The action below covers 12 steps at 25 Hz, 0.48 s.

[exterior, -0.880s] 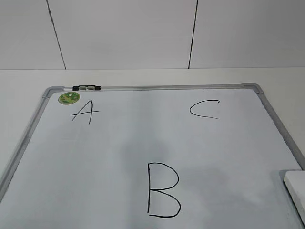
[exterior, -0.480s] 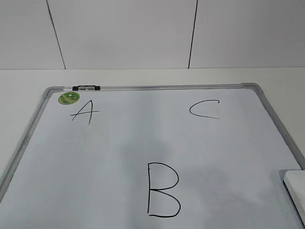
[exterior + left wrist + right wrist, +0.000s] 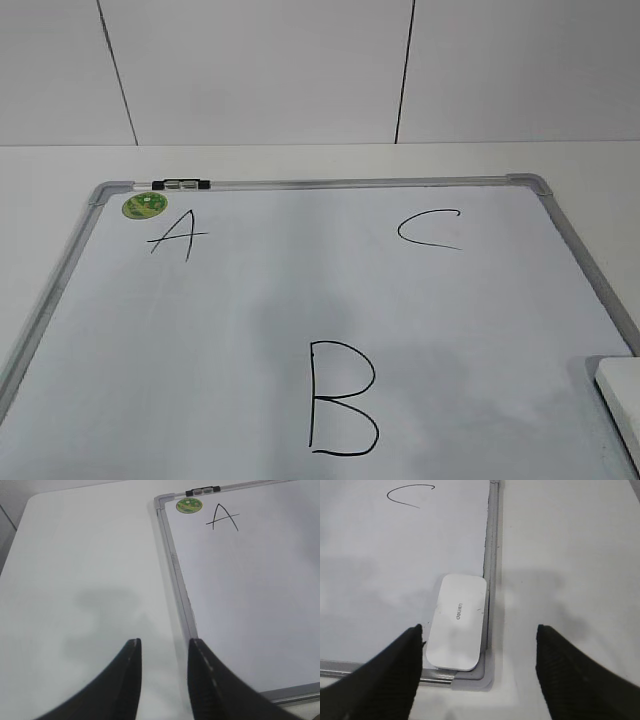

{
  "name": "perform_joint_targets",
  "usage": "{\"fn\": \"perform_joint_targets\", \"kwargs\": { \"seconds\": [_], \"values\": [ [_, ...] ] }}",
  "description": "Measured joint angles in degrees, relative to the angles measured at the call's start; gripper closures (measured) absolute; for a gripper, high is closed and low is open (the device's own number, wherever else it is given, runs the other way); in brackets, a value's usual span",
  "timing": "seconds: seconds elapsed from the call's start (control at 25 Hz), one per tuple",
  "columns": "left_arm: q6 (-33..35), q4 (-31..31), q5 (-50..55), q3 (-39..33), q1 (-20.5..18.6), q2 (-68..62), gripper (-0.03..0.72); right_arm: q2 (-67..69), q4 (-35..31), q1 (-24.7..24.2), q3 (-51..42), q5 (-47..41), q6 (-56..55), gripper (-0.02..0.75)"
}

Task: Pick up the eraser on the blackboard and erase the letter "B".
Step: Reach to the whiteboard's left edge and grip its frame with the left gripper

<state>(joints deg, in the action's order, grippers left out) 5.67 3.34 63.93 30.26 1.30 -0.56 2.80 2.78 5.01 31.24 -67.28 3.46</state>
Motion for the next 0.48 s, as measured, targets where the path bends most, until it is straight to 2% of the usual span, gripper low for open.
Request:
{"fn": "perform_joint_targets", "kwargs": {
  "seconds": [0.24, 0.48],
  "values": [
    [0.0, 1.0, 0.0, 0.0, 0.0, 0.0, 0.449, 5.3, -3.3, 0.0, 4.0, -4.5, -1.6, 0.169],
    [0.0, 1.6, 0.0, 0.0, 0.0, -0.5, 0.449, 13.6, -6.2, 0.0, 8.3, -5.3, -4.2, 0.169]
  ]
}}
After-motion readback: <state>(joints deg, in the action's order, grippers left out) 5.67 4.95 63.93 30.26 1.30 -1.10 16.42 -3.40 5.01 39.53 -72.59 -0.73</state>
